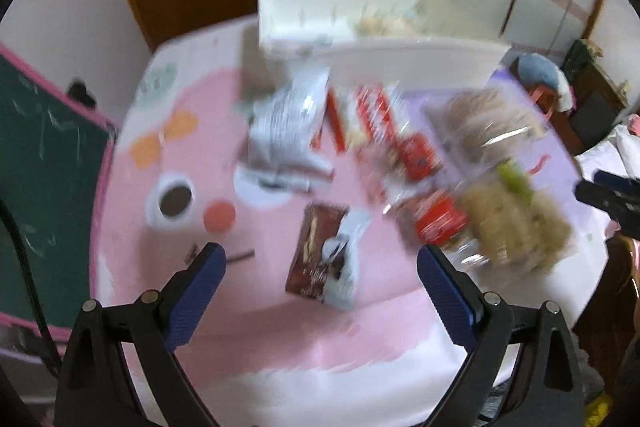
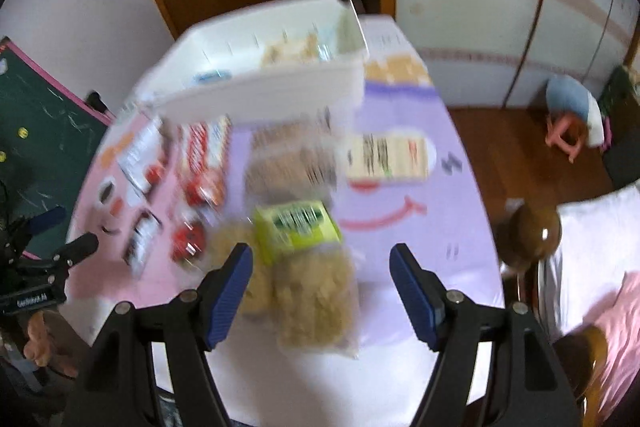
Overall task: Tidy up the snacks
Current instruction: 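Move both tools back over the remaining snacks on the table, then grasp the chocolate wrapper with the left gripper while the right grasps a cracker bag, then carry both snacks over the white basket and open both grippers, then withdraw both tools from the basket toward the remaining snacks, then grasp the white printed snack bag with the left gripper while the right grasps a clear cracker bag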
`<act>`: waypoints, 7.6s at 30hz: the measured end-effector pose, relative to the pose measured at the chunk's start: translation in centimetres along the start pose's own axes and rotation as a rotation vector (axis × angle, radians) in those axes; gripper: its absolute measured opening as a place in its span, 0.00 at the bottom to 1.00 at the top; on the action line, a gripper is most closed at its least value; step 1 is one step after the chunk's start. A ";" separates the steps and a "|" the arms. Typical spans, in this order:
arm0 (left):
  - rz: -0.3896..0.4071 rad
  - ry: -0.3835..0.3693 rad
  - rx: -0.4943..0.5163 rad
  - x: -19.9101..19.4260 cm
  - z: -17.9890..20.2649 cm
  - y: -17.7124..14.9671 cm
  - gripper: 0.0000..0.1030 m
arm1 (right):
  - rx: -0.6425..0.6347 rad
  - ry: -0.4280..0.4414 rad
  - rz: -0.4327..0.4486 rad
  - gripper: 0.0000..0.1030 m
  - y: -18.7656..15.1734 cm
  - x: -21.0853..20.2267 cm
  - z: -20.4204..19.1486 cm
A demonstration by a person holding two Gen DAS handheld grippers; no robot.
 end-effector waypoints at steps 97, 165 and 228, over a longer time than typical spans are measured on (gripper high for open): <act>0.323 0.040 -0.016 -6.5 4.0 34.4 0.33 | -0.160 -0.104 0.425 0.51 35.5 -5.8 -4.9; 0.247 -0.014 0.092 -9.7 1.9 13.3 0.93 | -0.189 -0.063 0.208 0.59 13.5 -6.5 -2.3; 0.003 0.046 -0.119 4.9 -2.8 9.5 0.44 | -0.259 0.165 0.134 0.36 11.1 4.5 -6.6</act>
Point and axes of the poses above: each gripper's, at about its wrist camera, not at the fingertips, and x roughly the way its jaws point, z to its right, y to its top, the point moved 9 cm from there along x, roughly the way its jaws point, and after that the axes turned 8 degrees about -x, right-handed, at the moved point
